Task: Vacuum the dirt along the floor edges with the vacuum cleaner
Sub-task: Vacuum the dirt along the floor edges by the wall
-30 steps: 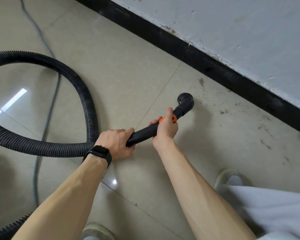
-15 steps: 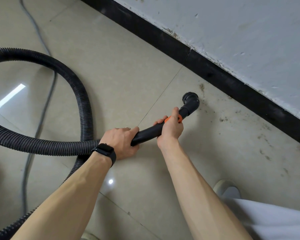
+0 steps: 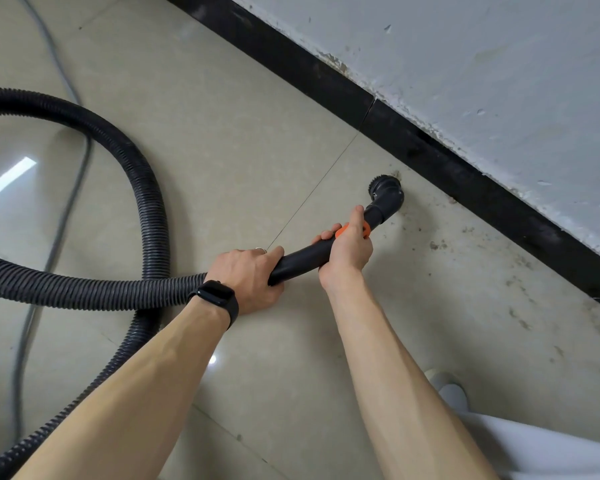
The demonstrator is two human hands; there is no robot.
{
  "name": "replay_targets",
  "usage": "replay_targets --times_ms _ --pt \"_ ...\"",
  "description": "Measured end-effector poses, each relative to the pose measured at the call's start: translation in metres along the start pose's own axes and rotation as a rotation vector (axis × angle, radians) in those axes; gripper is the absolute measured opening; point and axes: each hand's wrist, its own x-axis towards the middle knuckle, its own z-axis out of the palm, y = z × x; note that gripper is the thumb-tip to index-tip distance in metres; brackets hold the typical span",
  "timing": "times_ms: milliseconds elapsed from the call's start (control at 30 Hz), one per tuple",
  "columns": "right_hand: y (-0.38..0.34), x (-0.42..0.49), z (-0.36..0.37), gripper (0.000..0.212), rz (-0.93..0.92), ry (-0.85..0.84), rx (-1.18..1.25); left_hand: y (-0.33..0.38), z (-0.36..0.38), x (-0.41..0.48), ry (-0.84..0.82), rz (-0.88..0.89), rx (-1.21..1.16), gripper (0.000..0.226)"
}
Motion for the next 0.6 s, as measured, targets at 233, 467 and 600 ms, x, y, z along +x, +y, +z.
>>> replay_targets --times_ms 233,467,600 --pt "-0.008 0.017 0.001 0.035 -0.022 -0.013 -0.007 0.008 0.003 0.014 0.005 -0.008 -0.015 0.027" --pt "-0.017 0.030 0.002 0.037 -0.040 -0.009 -0.015 0.016 0.007 0.027 0.015 -0.002 -0.050 0.027" --pt "-0.022 0.037 0.003 0.038 -0.050 -0.004 -0.021 0.021 0.008 0.034 0.024 -0.003 -0.072 0.027"
